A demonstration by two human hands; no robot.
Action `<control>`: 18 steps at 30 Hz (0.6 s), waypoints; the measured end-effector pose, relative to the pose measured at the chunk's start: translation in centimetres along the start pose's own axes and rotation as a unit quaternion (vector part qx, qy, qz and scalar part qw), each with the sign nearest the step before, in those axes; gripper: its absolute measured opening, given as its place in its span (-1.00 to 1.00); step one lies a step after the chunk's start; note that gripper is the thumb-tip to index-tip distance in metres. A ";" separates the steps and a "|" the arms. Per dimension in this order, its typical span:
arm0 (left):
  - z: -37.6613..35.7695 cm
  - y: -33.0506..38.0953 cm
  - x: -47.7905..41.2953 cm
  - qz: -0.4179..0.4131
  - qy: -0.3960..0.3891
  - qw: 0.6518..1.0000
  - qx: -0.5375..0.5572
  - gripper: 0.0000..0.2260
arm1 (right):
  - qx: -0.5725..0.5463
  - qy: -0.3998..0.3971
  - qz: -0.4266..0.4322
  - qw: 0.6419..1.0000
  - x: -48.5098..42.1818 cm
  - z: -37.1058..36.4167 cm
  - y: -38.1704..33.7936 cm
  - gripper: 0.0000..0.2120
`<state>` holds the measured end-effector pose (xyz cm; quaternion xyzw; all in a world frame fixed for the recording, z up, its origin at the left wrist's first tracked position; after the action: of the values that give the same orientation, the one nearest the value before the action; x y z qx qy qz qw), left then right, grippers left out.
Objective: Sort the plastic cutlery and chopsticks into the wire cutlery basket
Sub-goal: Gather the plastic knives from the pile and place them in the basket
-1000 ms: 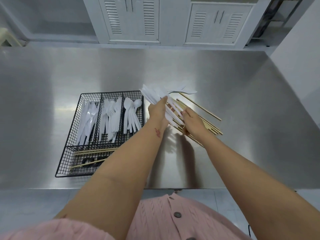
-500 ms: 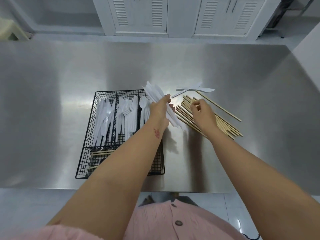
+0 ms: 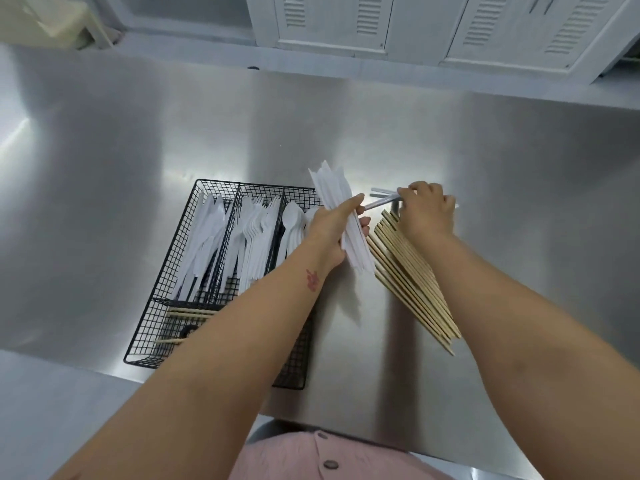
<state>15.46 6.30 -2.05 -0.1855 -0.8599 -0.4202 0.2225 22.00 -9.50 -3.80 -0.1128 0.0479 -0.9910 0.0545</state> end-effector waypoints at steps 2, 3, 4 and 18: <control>-0.1 -0.2 -0.5 0.005 0.001 1.000 0.006 -0.87 | 0.024 -0.001 0.020 1.000 -0.8 -0.1 -0.1 -0.69; -0.2 -0.3 -0.7 0.008 0.002 1.000 0.008 -0.87 | 0.041 0.000 0.029 0.999 -1.1 0.0 -0.1 -0.72; -0.2 -0.4 -0.8 0.010 0.003 1.000 0.010 -0.86 | 0.060 0.002 0.038 0.997 -1.3 0.0 -0.1 -0.75; 0.1 -0.3 -1.9 0.016 0.006 0.999 0.035 -0.84 | 0.091 0.083 0.141 0.982 -2.3 0.8 -1.4 -0.70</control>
<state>16.87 5.96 -3.27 -0.1888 -0.8697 -0.3875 0.2403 24.29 -7.92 -3.42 -0.0170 -0.0225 -0.9795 0.1996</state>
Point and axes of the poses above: each hand's wrist, its own x-axis away from the middle knuckle, its own z-axis out of the back of the hand, y = z × x, the point moved 3 cm from there along -x, towards the middle knuckle, and after that the axes turned 13 degrees about -y, right-handed, at the moved point
